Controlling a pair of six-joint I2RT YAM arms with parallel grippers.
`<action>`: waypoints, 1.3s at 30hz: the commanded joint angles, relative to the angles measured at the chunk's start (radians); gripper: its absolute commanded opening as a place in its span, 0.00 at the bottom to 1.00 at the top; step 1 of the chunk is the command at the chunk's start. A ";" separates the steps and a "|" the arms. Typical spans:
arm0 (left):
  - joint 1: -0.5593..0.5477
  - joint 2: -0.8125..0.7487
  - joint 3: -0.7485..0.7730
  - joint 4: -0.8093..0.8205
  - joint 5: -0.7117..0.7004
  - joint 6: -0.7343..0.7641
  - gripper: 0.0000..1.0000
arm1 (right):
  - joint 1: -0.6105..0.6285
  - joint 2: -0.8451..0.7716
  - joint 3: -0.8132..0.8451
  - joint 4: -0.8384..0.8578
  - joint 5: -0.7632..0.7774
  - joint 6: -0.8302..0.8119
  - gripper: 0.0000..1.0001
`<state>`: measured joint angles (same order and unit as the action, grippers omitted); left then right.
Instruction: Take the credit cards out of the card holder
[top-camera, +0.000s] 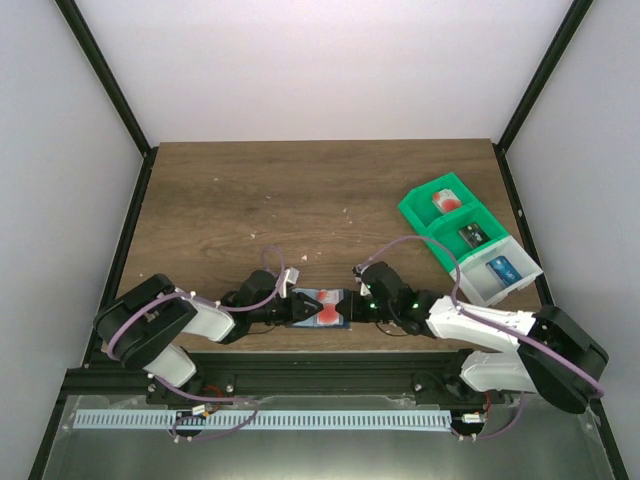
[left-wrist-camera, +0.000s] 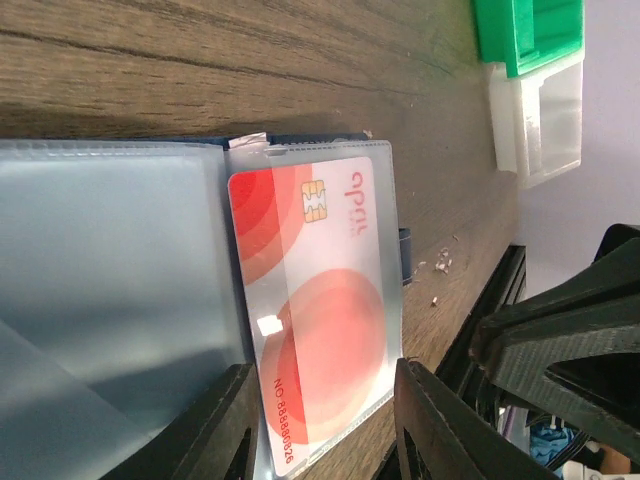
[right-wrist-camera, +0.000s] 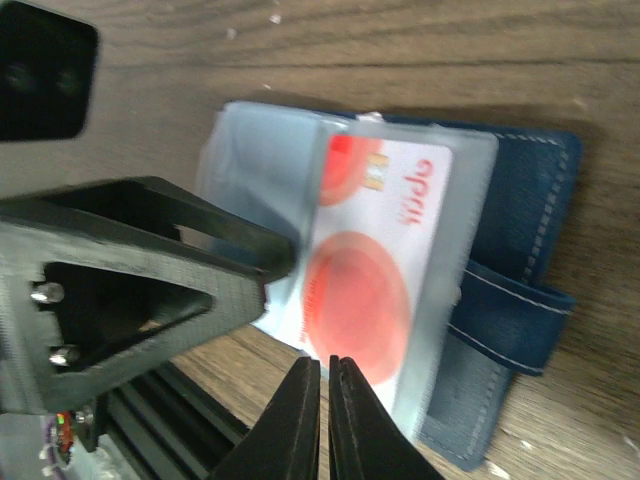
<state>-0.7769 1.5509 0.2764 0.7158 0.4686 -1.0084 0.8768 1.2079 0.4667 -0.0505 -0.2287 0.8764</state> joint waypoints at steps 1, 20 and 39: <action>-0.003 0.000 -0.009 -0.007 -0.015 0.021 0.41 | 0.004 0.010 0.037 0.032 -0.021 0.001 0.06; -0.002 0.039 -0.017 0.047 -0.004 0.008 0.41 | 0.002 0.221 -0.041 0.155 0.025 0.015 0.04; -0.004 0.083 -0.018 0.106 0.017 -0.002 0.03 | 0.002 0.216 -0.084 0.191 0.021 0.029 0.03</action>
<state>-0.7769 1.6279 0.2668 0.8043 0.4812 -1.0187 0.8764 1.4117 0.4084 0.1787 -0.2230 0.9009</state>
